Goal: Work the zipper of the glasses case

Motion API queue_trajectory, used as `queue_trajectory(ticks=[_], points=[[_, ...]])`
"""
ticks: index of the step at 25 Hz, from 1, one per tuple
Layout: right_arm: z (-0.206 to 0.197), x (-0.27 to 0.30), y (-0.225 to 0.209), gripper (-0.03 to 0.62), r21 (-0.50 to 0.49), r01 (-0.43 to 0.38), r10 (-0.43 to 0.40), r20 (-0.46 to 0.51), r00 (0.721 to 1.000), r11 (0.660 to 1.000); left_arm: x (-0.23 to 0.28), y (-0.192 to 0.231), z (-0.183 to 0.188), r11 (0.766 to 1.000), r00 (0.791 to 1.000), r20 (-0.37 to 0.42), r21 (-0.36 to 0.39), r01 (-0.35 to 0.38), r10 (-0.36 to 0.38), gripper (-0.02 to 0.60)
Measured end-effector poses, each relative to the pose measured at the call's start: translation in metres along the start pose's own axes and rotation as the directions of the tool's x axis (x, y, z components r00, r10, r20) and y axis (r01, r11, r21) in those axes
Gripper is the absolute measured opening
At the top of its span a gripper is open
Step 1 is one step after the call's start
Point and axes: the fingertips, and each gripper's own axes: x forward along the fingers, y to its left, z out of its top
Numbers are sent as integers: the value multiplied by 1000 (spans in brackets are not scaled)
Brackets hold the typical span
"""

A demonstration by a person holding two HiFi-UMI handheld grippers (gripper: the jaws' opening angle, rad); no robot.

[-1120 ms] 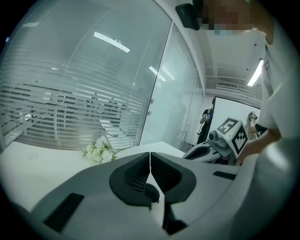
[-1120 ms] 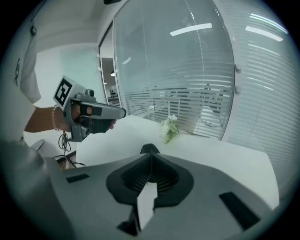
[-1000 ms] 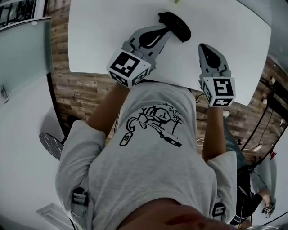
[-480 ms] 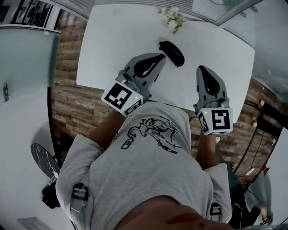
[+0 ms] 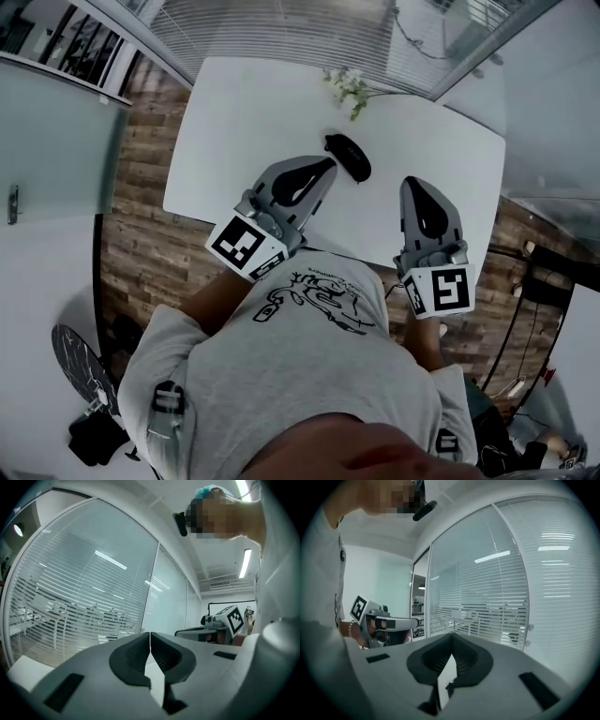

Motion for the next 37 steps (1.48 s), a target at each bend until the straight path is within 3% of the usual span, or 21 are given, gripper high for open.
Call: queue_trajectory(ticks=[6, 16, 37], points=[[18, -6, 6, 6, 3, -1, 1, 32, 999, 1000, -1, -13, 13, 999, 1000, 4, 21, 31, -31, 21], [37, -6, 8, 5, 29, 11, -14, 91, 996, 1000, 1, -5, 33, 1000, 997, 74, 12, 12, -13, 21], [37, -14, 3, 5, 33, 14, -18, 104, 994, 999, 4, -12, 33, 1000, 998, 68, 10, 4, -5, 21]])
